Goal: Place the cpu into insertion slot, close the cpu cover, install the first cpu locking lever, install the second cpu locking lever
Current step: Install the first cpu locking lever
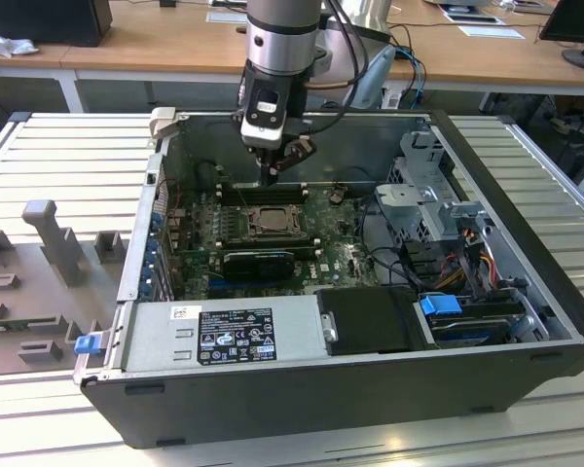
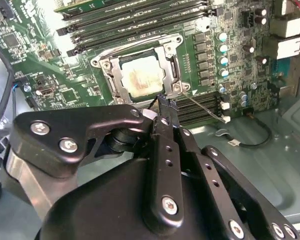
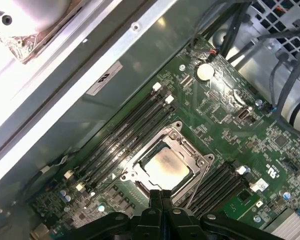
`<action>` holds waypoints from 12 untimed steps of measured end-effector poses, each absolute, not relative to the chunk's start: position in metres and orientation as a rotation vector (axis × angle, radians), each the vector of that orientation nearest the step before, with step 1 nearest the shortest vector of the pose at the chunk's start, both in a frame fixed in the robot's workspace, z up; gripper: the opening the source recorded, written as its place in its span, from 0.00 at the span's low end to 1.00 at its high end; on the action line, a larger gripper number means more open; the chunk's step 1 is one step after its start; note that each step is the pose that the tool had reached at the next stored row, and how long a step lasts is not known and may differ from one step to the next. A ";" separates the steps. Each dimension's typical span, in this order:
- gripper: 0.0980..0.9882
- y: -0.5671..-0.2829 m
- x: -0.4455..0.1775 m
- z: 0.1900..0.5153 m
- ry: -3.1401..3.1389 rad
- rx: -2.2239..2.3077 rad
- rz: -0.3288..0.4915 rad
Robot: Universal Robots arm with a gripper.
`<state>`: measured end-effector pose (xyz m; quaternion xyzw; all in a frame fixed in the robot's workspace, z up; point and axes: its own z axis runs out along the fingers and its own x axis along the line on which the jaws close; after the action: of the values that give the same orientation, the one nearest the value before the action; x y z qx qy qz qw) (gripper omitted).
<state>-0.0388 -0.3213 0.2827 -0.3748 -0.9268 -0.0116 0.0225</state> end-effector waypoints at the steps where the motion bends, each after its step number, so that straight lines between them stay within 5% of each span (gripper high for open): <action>1: 0.01 -0.321 -0.039 0.283 -2.879 -1.150 -0.038; 12: 0.01 -0.321 -0.039 0.283 -2.980 -0.920 -0.048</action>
<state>-0.0388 -0.3213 0.2825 -0.2949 -0.9553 -0.0153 0.0115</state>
